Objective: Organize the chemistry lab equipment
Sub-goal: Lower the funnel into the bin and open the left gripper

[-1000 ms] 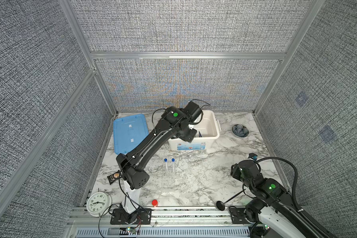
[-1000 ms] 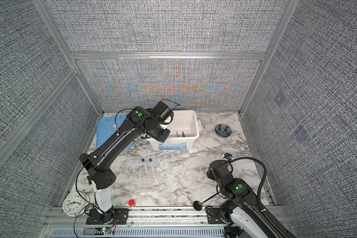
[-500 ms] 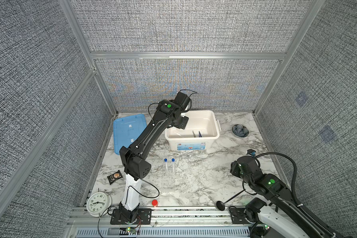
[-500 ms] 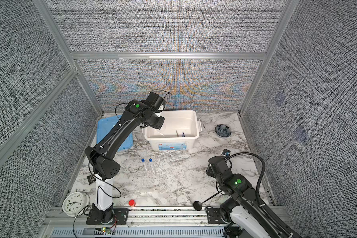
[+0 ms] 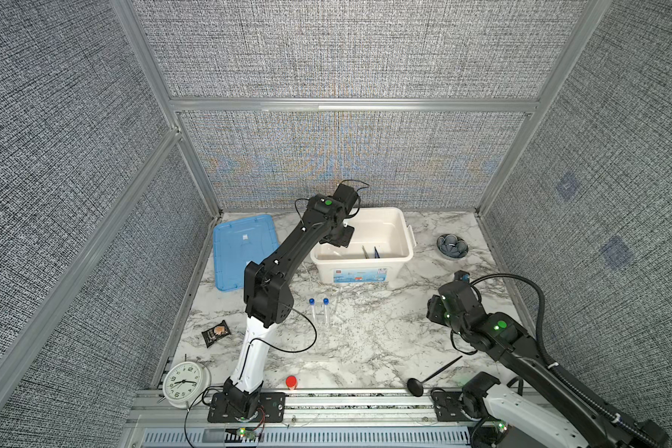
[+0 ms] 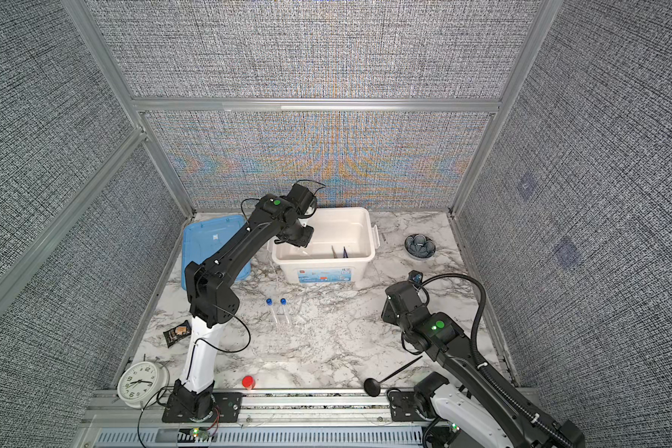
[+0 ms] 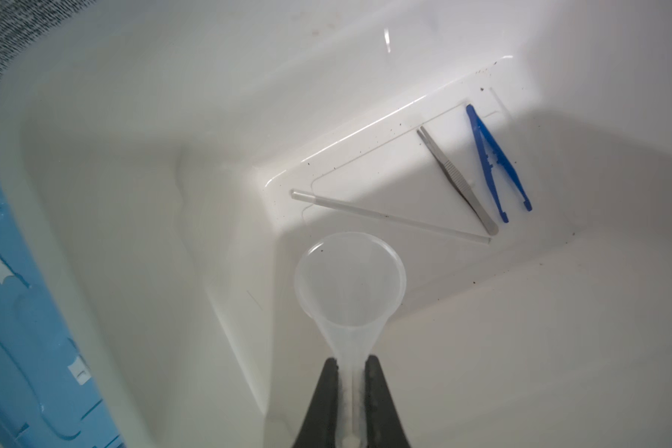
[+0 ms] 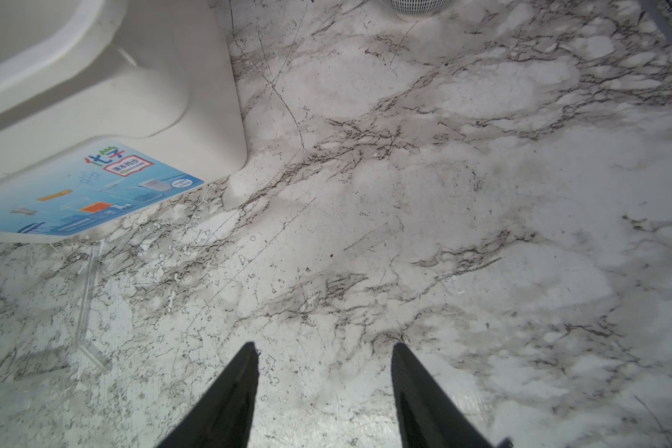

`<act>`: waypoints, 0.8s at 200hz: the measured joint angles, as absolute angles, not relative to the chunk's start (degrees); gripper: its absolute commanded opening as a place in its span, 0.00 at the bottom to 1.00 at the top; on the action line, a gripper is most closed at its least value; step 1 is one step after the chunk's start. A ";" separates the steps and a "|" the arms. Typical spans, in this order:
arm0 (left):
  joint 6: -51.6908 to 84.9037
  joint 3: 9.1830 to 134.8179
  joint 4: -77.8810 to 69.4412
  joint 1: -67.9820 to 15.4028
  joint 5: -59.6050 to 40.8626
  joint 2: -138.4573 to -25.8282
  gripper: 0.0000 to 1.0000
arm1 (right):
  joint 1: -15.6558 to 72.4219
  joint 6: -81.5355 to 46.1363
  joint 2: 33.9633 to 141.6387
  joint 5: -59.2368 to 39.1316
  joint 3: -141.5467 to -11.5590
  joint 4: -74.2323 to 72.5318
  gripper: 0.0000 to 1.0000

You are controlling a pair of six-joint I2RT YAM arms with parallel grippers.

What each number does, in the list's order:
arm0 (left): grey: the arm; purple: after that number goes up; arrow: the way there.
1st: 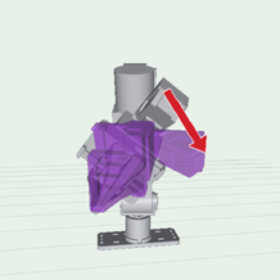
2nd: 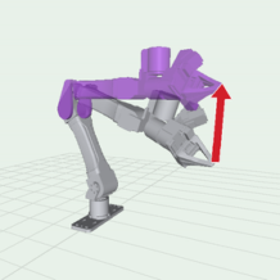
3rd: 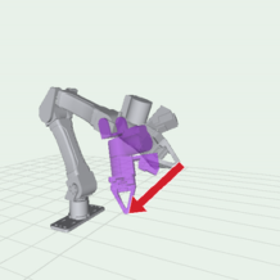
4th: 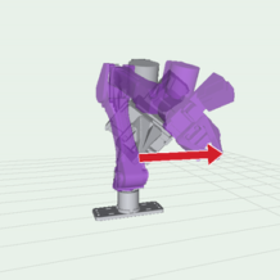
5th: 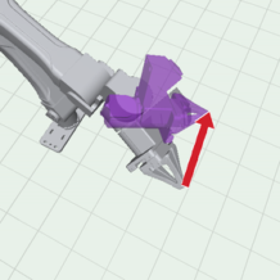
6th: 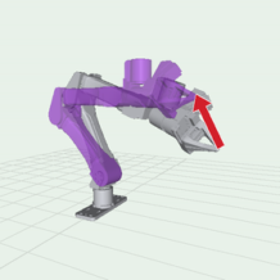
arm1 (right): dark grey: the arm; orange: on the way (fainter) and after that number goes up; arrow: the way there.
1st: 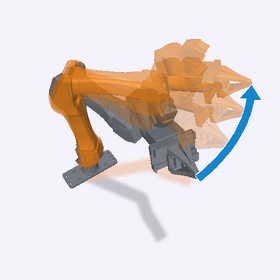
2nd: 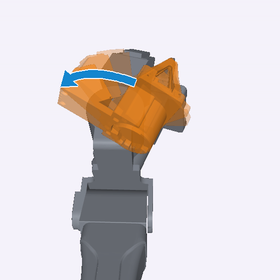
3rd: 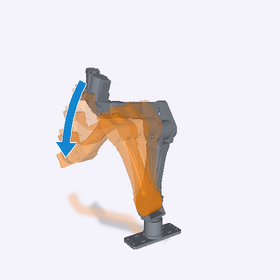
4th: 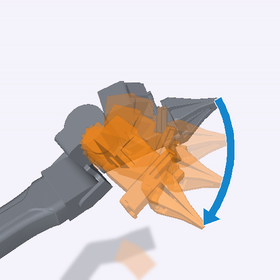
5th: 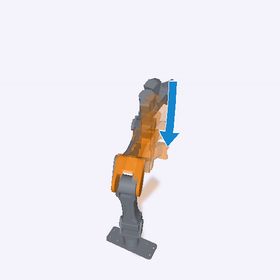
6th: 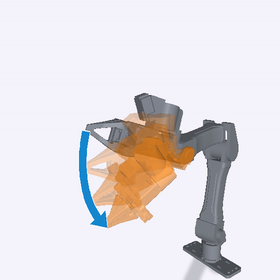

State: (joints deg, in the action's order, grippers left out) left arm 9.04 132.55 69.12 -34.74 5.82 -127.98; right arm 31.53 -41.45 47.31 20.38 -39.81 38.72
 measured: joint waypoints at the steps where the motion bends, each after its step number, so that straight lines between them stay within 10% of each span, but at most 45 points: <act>1: 9.04 132.51 69.12 -34.74 5.82 -128.05 0.09 | 31.53 -41.45 47.31 20.38 -39.83 38.70 0.59; 160: 6.46 133.91 69.47 -32.49 4.16 -137.25 0.20 | 30.89 -40.05 48.49 20.10 -42.83 39.31 0.58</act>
